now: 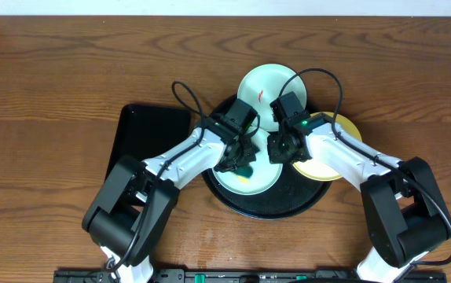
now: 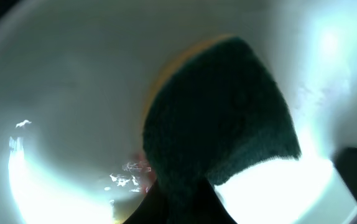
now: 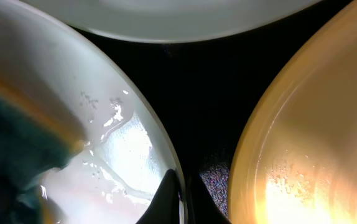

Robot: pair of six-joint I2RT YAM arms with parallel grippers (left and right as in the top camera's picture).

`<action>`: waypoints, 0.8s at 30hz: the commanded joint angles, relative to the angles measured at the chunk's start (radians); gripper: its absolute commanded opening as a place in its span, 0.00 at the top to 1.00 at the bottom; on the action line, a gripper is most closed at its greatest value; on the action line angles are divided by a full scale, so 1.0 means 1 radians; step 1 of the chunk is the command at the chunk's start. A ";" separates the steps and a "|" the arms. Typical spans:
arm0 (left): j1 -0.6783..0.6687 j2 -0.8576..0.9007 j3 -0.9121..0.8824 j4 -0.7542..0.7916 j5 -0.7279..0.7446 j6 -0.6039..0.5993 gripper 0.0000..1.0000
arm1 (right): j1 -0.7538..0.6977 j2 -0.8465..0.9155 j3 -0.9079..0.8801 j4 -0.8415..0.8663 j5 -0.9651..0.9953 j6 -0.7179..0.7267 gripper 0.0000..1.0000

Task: Clean dirty plates on tray and stack at the side
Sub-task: 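Scrub the front pale green plate with the sponge in the left gripper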

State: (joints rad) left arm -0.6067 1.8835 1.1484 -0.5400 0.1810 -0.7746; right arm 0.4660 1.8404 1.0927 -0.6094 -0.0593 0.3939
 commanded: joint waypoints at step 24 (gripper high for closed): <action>-0.010 0.073 -0.001 0.139 0.297 0.067 0.93 | 0.001 0.011 -0.009 -0.019 0.051 0.020 0.99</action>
State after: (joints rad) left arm -0.5701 1.9060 1.1744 -0.4221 0.1631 -0.7200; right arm 0.4622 1.8351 1.0931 -0.6277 -0.0471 0.4286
